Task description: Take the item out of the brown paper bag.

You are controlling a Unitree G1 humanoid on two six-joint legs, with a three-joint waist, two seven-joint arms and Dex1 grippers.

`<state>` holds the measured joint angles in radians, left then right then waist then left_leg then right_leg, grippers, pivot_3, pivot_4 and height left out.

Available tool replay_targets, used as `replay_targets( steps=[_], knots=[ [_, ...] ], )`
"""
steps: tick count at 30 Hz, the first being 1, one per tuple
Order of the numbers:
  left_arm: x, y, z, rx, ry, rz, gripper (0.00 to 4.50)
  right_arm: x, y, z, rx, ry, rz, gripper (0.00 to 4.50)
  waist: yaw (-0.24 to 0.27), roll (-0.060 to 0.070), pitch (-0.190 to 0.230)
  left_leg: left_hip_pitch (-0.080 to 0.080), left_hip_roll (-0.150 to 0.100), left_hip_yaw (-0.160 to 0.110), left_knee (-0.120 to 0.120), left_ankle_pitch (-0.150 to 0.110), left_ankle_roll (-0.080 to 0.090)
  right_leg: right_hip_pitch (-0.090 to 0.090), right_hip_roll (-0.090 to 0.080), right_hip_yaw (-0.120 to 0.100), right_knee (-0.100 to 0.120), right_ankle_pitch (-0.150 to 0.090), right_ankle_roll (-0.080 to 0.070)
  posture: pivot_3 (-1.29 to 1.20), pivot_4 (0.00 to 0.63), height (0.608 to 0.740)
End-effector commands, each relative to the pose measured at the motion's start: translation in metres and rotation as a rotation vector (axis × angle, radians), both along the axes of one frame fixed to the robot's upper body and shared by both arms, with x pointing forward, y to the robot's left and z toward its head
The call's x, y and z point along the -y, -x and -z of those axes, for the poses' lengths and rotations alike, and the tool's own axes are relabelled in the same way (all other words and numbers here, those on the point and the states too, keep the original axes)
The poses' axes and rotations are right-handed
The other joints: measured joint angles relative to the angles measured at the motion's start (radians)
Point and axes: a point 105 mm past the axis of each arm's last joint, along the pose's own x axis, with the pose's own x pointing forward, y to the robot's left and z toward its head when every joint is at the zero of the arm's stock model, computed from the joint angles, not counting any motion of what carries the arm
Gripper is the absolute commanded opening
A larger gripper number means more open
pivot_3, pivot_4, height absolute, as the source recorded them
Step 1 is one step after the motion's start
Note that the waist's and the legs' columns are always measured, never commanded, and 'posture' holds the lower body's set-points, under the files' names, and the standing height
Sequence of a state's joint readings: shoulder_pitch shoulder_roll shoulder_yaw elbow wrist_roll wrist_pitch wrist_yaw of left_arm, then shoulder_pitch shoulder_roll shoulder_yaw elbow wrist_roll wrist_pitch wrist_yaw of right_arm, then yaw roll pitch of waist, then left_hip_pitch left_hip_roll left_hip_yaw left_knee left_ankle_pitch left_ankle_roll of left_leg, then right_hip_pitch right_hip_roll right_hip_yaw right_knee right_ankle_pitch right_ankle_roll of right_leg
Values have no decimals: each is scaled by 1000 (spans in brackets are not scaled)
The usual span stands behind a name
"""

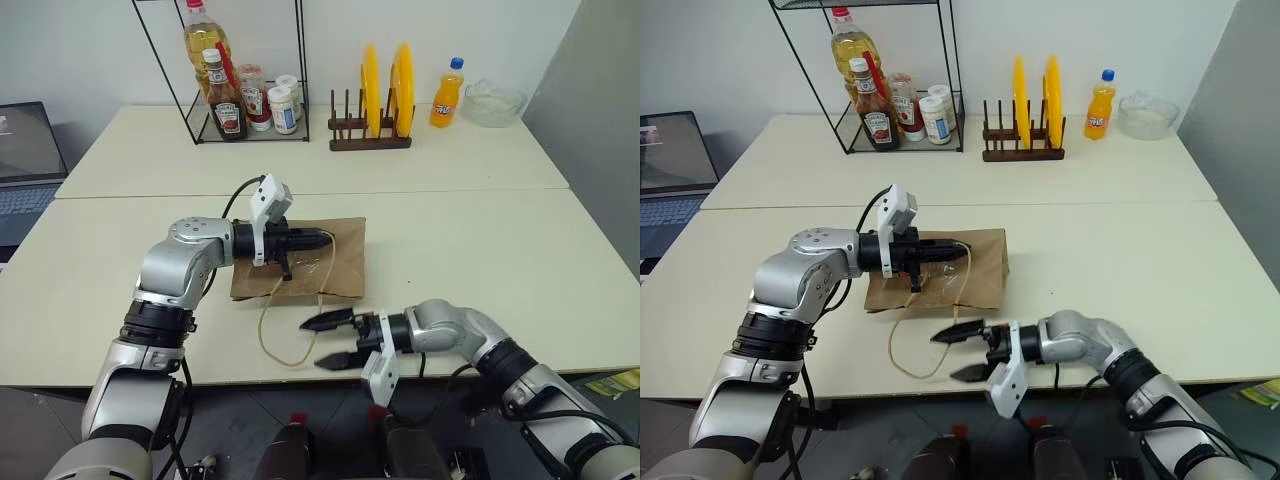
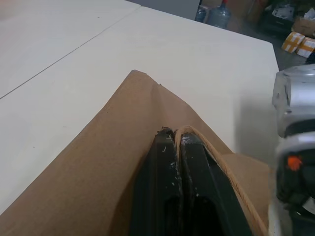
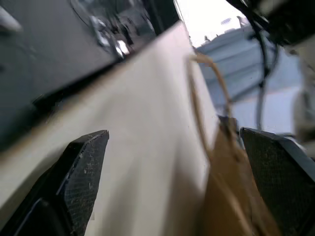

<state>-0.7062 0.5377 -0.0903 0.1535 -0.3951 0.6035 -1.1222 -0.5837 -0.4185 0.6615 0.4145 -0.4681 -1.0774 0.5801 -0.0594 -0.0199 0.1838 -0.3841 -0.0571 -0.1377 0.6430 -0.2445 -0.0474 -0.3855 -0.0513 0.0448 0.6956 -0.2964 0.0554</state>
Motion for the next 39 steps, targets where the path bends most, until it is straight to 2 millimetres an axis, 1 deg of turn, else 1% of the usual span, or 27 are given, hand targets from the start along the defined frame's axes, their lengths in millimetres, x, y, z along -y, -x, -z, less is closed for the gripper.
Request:
replay_targets(
  steps=[1,5,8,9,11,16,23,27,29,32,35,37,39],
  knots=[
    [4,3,-13,47,30,19,13,0,4,7,-130,147,-14,4500,0,0,0,0,0,0,0,0,0,0,0,0,0,0,0,0,150,740],
    [3,4,-11,44,31,16,13,-3,4,0,-232,192,8,4500,2,0,0,0,0,-2,0,0,1,1,0,-1,0,0,0,0,150,740],
    [4,4,-11,42,32,14,13,-1,7,1,-298,252,12,4500,3,0,0,0,0,-2,0,-2,3,0,0,-1,0,0,0,0,150,740],
    [4,4,-11,42,33,14,13,-1,7,-1,-349,278,15,4500,3,0,0,0,0,-2,0,-2,3,0,0,-1,-1,0,0,0,150,740],
    [4,3,-10,43,32,13,13,-5,3,-10,-469,298,33,4500,3,0,0,0,0,-2,0,-2,4,0,0,-1,-1,0,0,0,150,740],
    [5,2,-10,44,31,15,13,-9,-2,-18,-578,371,35,4500,3,0,0,0,0,-2,0,-2,4,0,0,-2,-1,0,0,0,150,740],
    [4,0,-13,51,37,1,13,-27,-1,-34,-694,336,43,4500,5,0,0,-1,0,-4,0,-2,4,-1,-1,-3,-1,0,0,0,150,740],
    [3,-2,-13,47,46,-13,13,-34,4,-33,-810,394,44,4500,5,0,0,-2,0,-4,0,-2,4,-1,-1,-3,-1,0,0,0,150,740],
    [4,-2,-14,48,48,-16,13,-34,6,-30,-822,441,47,4500,5,0,0,-2,-1,-4,0,-2,4,-1,-1,-3,-1,0,0,0,150,740],
    [3,-2,-15,51,51,-20,13,-29,9,-19,-827,550,63,4500,5,0,0,-2,-1,-4,0,-2,4,-2,-1,-3,-1,0,0,0,150,740],
    [1,-3,-15,52,51,-28,13,-27,9,-18,-850,583,69,4500,4,0,0,-2,-1,-5,0,-2,3,-2,-1,-4,-1,0,0,0,150,740],
    [0,-3,-14,52,51,-32,0,-27,8,-18,-856,596,69,4112,4,0,0,-2,-1,-5,0,-2,3,-2,-1,-4,-1,0,0,0,150,740],
    [1,-3,-14,53,52,-34,0,-26,9,-18,-857,610,69,3616,4,0,0,-2,-1,-5,0,-2,3,-2,-1,-4,-1,0,0,0,150,740]
  ],
)
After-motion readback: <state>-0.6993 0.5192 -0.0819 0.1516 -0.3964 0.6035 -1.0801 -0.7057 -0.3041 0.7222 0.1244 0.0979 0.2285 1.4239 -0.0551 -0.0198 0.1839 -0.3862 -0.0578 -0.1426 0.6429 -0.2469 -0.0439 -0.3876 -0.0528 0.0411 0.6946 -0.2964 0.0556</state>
